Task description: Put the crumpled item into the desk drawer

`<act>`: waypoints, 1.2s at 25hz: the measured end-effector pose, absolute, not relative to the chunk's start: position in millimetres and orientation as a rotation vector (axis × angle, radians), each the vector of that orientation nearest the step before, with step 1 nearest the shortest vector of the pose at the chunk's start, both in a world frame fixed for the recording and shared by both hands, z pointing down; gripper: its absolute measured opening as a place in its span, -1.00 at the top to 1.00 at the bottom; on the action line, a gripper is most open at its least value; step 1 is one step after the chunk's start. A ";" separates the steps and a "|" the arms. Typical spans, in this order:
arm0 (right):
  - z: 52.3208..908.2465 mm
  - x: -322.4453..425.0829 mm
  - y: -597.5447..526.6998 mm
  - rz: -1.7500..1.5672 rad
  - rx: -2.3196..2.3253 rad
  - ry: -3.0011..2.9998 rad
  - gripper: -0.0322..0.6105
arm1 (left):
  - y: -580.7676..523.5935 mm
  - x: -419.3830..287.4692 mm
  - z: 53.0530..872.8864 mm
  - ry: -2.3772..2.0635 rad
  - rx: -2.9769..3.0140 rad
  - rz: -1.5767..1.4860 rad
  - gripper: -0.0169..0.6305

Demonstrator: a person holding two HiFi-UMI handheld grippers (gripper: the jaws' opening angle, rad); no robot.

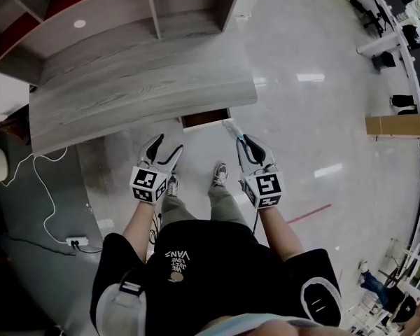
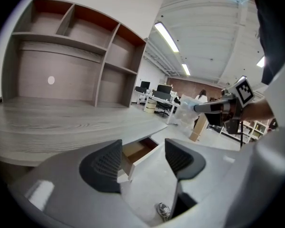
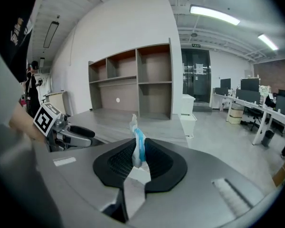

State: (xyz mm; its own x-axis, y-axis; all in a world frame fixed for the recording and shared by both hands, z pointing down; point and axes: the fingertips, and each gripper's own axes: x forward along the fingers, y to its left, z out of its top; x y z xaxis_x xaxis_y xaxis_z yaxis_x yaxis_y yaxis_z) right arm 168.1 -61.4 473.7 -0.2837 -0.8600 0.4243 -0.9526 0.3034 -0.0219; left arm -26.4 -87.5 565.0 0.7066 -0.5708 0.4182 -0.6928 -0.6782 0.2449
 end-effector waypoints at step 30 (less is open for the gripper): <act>620.3 154.0 -132.8 -0.063 1.184 -2.036 0.76 | -107.4 7.9 706.6 -1.074 2.437 0.583 0.00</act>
State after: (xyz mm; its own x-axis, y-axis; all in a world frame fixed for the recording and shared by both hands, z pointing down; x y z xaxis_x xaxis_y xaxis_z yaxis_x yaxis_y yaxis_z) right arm 154.0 -132.8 620.3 -0.2759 -0.7602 0.5883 -0.7221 0.5678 0.3951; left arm 7.9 -107.4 706.6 0.6154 -0.5878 0.5252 -0.7606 -0.6177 0.1998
